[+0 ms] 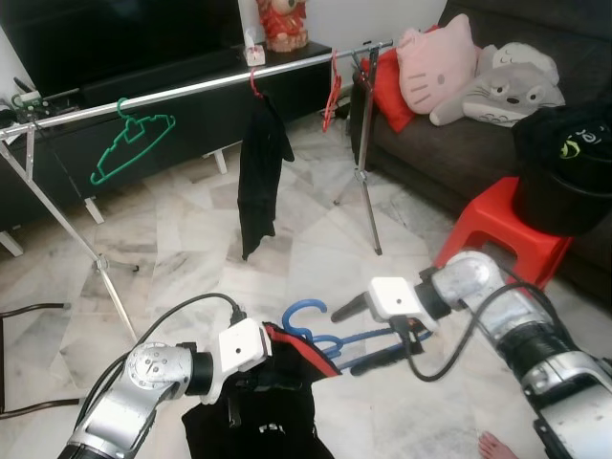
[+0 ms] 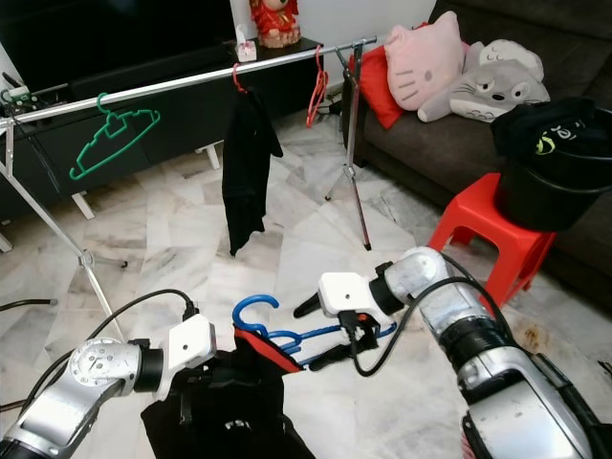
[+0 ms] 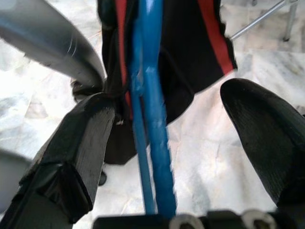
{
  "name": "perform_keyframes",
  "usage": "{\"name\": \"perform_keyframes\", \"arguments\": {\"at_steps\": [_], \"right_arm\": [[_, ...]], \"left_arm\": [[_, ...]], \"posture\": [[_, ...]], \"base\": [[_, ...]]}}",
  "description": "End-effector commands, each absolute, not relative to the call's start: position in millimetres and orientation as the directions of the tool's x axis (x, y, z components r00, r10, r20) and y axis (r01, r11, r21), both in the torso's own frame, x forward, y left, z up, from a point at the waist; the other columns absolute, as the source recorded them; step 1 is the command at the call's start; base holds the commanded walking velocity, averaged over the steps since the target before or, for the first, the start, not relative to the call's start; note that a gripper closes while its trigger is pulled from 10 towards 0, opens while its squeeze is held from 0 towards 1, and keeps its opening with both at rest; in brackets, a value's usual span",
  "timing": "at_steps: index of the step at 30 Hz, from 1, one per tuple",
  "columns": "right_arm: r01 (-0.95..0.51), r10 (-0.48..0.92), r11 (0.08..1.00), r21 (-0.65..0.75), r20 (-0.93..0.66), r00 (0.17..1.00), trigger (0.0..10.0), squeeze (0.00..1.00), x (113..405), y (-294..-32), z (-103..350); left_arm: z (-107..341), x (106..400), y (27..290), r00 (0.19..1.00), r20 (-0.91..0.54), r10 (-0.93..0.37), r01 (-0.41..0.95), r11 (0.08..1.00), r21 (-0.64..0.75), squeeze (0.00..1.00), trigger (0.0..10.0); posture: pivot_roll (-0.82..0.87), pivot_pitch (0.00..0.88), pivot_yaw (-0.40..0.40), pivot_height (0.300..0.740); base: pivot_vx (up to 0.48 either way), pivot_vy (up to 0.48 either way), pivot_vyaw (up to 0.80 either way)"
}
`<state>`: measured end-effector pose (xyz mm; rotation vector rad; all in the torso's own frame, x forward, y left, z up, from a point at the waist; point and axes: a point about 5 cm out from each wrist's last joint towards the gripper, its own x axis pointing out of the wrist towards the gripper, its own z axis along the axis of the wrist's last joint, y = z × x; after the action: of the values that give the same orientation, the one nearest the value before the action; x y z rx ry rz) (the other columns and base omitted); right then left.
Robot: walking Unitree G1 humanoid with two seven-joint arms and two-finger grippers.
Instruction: Hang hanger
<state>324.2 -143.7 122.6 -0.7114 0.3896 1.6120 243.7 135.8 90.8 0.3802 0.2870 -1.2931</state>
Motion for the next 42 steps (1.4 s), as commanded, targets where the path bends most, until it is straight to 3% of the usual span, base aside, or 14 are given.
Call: {"name": "perform_keyframes", "arguments": {"at_steps": [1,15,16,17,18,20,21,26,27,28,30,32,33,42], "right_arm": [[-0.968,0.770,-0.169,-0.186,-0.637,-0.012,10.0,0.00,330,-142,132],[-0.969,0.808,-0.132,-0.209,-0.589,0.017,10.0,0.00,336,-134,136],[-0.969,0.807,-0.133,-0.207,-0.591,0.016,7.9,0.00,336,-133,135],[-0.969,0.806,-0.133,-0.206,-0.592,0.015,7.9,0.00,336,-133,134],[-0.970,0.806,-0.129,-0.204,-0.591,0.017,4.5,0.00,336,-133,133],[-0.972,0.808,-0.123,-0.202,-0.589,0.020,3.0,0.00,336,-132,133],[-0.972,0.808,-0.122,-0.200,-0.588,0.019,0.9,0.00,337,-132,133],[-0.974,0.803,-0.135,-0.181,-0.596,0.000,1.9,0.00,335,-132,130],[-0.974,0.802,-0.139,-0.180,-0.598,-0.004,8.7,0.00,334,-132,129],[-0.974,0.802,-0.134,-0.184,-0.598,0.002,10.0,0.00,334,-132,128],[-0.974,0.801,-0.126,-0.188,-0.599,0.012,10.0,0.00,335,-132,128],[-0.975,0.799,-0.131,-0.180,-0.601,0.004,9.1,0.00,335,-133,127],[-0.975,0.800,-0.132,-0.179,-0.600,0.002,0.2,0.00,335,-133,127],[-0.975,0.800,-0.134,-0.175,-0.600,-0.002,0.0,0.00,334,-134,126]], "left_arm": [[100,245,133,0.255,-0.395,-0.882,0.966,0.215,0.143,0.00,10.0],[99,245,132,0.257,-0.393,-0.883,0.966,0.218,0.141,0.00,10.0],[99,245,132,0.258,-0.392,-0.883,0.965,0.219,0.142,0.00,10.0],[99,245,132,0.258,-0.392,-0.883,0.965,0.219,0.143,0.00,10.0],[99,245,132,0.260,-0.392,-0.882,0.965,0.220,0.145,0.00,10.0],[99,245,132,0.261,-0.392,-0.882,0.965,0.220,0.145,0.00,10.0],[99,245,132,0.259,-0.392,-0.883,0.965,0.220,0.144,0.00,10.0],[99,244,132,0.258,-0.393,-0.883,0.965,0.219,0.142,0.00,10.0],[99,244,132,0.259,-0.392,-0.883,0.965,0.220,0.143,0.00,10.0],[99,244,132,0.259,-0.392,-0.883,0.965,0.220,0.143,0.00,10.0],[99,244,132,0.261,-0.391,-0.883,0.964,0.221,0.145,0.00,10.0],[98,244,131,0.261,-0.390,-0.883,0.964,0.221,0.146,0.00,10.0],[99,244,131,0.261,-0.390,-0.883,0.964,0.221,0.147,0.00,10.0],[98,244,130,0.260,-0.386,-0.885,0.965,0.220,0.147,0.00,10.0]], "posture": [[-0.19,0.009,0.067,0.732],[-0.18,0.000,0.063,0.732],[-0.18,0.000,0.063,0.732],[-0.18,0.000,0.063,0.732],[-0.18,0.000,0.063,0.732],[-0.18,0.000,0.062,0.732],[-0.18,0.000,0.061,0.732],[-0.17,0.000,0.061,0.732],[-0.17,0.000,0.060,0.732],[-0.17,0.000,0.060,0.732],[-0.18,0.000,0.060,0.732],[-0.18,0.000,0.059,0.732],[-0.18,0.000,0.059,0.732],[-0.18,0.000,0.058,0.732]], "base": [[0.000,0.000,0.00],[0.000,0.000,0.00],[0.000,0.000,0.00],[0.000,0.000,0.00],[0.000,0.000,0.00],[0.000,0.000,0.00],[0.000,0.000,0.00],[0.000,0.000,0.00],[0.000,0.000,0.00],[0.000,0.000,0.00],[0.000,0.000,0.00],[0.000,0.000,0.00],[0.000,0.000,0.00],[0.000,0.000,0.00]]}}
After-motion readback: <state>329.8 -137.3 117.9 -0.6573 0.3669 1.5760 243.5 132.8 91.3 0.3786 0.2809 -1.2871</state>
